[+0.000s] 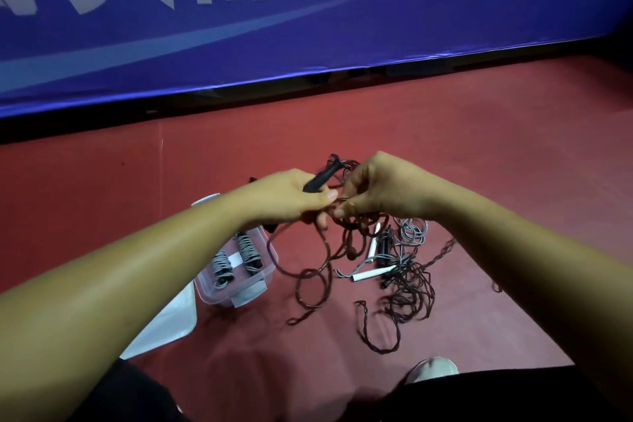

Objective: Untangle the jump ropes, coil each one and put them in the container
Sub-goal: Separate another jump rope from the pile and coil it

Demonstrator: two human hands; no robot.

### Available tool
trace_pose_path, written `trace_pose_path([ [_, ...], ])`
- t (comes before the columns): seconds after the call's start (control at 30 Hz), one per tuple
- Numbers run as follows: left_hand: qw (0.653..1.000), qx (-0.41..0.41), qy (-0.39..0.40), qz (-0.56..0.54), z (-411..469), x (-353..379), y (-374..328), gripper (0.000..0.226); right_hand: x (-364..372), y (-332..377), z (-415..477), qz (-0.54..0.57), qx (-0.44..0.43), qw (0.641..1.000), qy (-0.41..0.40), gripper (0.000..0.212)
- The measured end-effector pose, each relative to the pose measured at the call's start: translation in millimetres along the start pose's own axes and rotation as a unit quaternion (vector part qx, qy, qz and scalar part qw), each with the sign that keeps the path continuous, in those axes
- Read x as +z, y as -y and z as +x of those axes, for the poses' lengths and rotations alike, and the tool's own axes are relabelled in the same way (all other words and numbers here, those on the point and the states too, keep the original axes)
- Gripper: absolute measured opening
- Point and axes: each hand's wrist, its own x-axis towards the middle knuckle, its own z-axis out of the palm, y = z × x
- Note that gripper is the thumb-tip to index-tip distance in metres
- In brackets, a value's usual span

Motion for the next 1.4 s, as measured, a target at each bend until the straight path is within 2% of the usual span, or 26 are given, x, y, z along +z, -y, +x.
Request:
trace_pose_path([
  [0.07,0.996,0.008,-0.01,-0.084,-1.9,-0.2,-4.8,0.03,-0.5,-2.0,-0.4,0.016,0.003,1.0,-0.015,0.015],
  [0.13,0.986,0.007,-0.065,-0.153,-0.5,-4.1,-8.8,0.029,-1.8,-5.4,1.3,0.042,0.011,0.998,-0.037,0.014],
  [0.23,0.972,-0.02,-0.131,-0.195,2.5,-11.5,-12.5,0.028,-3.0,-11.0,7.9,0.016,0.009,0.998,-0.066,0.013],
  [0.3,0.951,-0.043,-0.183,-0.246,-0.4,-23.7,-14.1,0.025,-3.5,-19.9,10.0,-0.026,0.019,0.997,-0.064,0.013],
  [0.37,0.915,-0.055,-0.247,-0.316,-6.1,-43.4,-11.1,0.024,-7.9,-37.0,8.2,-0.072,0.046,0.994,-0.062,0.015],
  [0.4,0.904,-0.057,-0.267,-0.329,-9.7,-53.5,-7.6,0.024,-10.9,-46.3,5.7,-0.074,0.067,0.993,-0.065,0.017],
  [0.47,0.904,-0.074,-0.286,-0.31,-15.7,-68.6,2.5,0.024,-17.7,-62.1,1.3,-0.067,0.1,0.99,-0.072,0.016],
  [0.6,0.883,-0.109,-0.337,-0.307,-15.4,-89.5,23.1,0.022,-24.6,-85.1,-3.9,-0.145,0.154,0.976,-0.06,0.014],
  [0.7,0.928,-0.146,-0.302,-0.165,-16.4,-94.4,40.2,0.024,-30.7,-91.0,-7.7,-0.12,0.157,0.976,-0.094,0.019],
  [0.77,0.948,-0.184,-0.258,-0.019,-16.8,-89.8,46.0,0.019,-28.4,-81.9,-7.9,-0.1,0.146,0.979,-0.103,0.016],
  [0.83,0.942,-0.202,-0.216,0.159,-15.4,-82.6,45.2,0.019,-18.2,-62.6,-5.5,-0.115,0.113,0.984,-0.07,0.019],
  [0.9,0.931,-0.18,-0.211,0.236,-14.5,-73.3,29.7,0.023,-6.5,-42.6,-0.1,-0.15,0.078,0.985,-0.039,0.029],
  [0.97,0.953,-0.133,-0.213,0.173,-13.5,-63.8,15.0,0.019,1.5,-25.4,5.3,-0.149,0.055,0.987,-0.04,0.032],
  [1.03,0.981,-0.087,-0.174,-0.02,-13.9,-50.4,3.8,0.02,7.5,-11.0,9.3,-0.114,0.049,0.991,-0.056,0.03],
  [1.07,0.981,-0.057,-0.158,-0.098,-14.5,-43.0,0.4,0.019,9.6,-4.8,10.9,-0.085,0.048,0.993,-0.066,0.028],
  [1.1,0.981,-0.03,-0.145,-0.124,-13.2,-37.2,-0.6,0.018,10.9,1.0,11.8,-0.052,0.045,0.995,-0.078,0.027],
  [1.2,0.994,0.007,-0.107,-0.002,-10.9,-23.2,-0.7,0.031,12.3,16.6,12.9,0.016,0.024,0.993,-0.114,0.023],
  [1.23,0.994,0.013,-0.101,0.031,-10.4,-21.2,-1.7,0.028,11.6,20.4,12.3,0.019,0.019,0.992,-0.126,0.019],
  [1.33,0.987,0.043,-0.155,-0.001,-10.2,-19.5,-9.5,0.022,7.6,26.6,11.1,0.03,0.012,0.99,-0.141,0.02],
  [1.4,0.978,0.049,-0.197,-0.041,-8.9,-18.9,-11.4,0.025,5.0,27.5,11.5,0.019,-0.002,0.992,-0.128,0.024],
])
